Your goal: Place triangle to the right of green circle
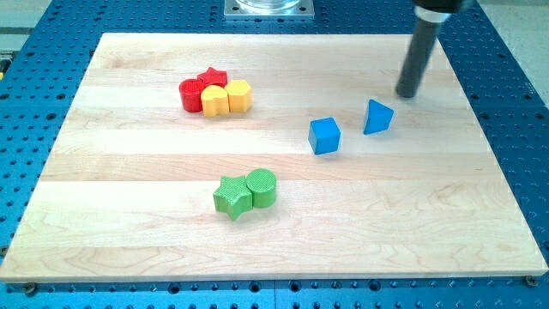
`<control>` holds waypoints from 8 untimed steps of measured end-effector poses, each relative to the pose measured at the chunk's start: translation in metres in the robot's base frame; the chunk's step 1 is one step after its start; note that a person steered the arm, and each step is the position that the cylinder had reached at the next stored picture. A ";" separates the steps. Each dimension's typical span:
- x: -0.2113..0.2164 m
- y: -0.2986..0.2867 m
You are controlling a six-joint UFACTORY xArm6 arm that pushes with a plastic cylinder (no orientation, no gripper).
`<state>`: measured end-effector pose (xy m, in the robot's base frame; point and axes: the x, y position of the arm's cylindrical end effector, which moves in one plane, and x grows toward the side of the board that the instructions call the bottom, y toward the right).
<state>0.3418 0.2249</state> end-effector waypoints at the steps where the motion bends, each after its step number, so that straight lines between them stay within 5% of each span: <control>1: 0.026 -0.045; 3: 0.089 -0.135; 5: 0.096 -0.126; 7: 0.147 -0.186; 8: 0.142 -0.162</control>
<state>0.4839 0.0627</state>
